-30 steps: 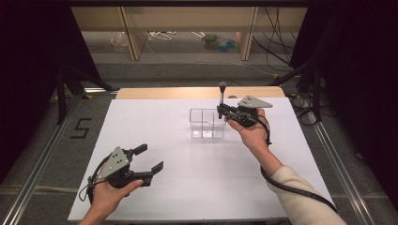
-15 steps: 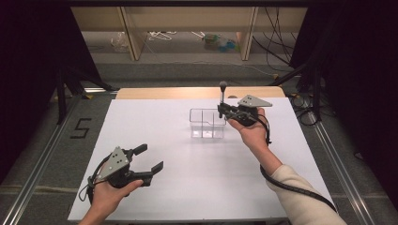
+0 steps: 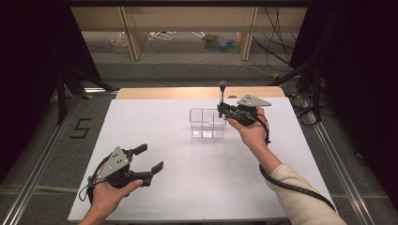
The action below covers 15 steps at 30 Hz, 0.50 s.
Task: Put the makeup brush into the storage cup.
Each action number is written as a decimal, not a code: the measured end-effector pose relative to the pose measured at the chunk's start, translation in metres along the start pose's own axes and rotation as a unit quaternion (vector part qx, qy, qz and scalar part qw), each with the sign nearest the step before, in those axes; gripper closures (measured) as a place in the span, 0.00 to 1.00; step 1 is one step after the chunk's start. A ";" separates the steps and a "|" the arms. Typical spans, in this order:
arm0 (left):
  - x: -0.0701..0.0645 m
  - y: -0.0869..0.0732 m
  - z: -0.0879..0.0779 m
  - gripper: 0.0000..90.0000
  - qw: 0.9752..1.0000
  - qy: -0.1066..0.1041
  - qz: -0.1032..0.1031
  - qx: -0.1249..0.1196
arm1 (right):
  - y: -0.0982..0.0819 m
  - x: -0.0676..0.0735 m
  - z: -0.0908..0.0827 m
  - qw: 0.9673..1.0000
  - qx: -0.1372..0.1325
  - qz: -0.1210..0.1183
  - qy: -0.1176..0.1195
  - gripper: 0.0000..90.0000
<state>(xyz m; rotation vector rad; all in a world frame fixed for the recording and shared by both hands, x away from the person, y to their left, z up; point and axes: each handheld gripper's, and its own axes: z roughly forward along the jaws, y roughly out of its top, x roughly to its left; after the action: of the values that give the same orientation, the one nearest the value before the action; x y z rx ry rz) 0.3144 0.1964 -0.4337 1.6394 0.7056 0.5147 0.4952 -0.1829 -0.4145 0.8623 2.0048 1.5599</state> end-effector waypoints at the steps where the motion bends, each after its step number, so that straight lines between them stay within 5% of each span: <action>1: 0.000 0.000 0.000 0.17 1.000 0.000 0.001 0.000 | 0.000 0.000 0.000 1.000 0.002 0.002 0.002 0.88; 15: 0.000 0.000 0.000 0.17 1.000 0.000 -0.003 0.000 | -0.002 -0.001 0.002 1.000 0.007 0.001 0.005 0.88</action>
<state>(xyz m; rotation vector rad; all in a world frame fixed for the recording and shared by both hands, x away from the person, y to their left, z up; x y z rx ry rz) 0.3141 0.1961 -0.4338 1.6375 0.7101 0.5111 0.4968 -0.1820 -0.4173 0.8636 2.0240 1.5561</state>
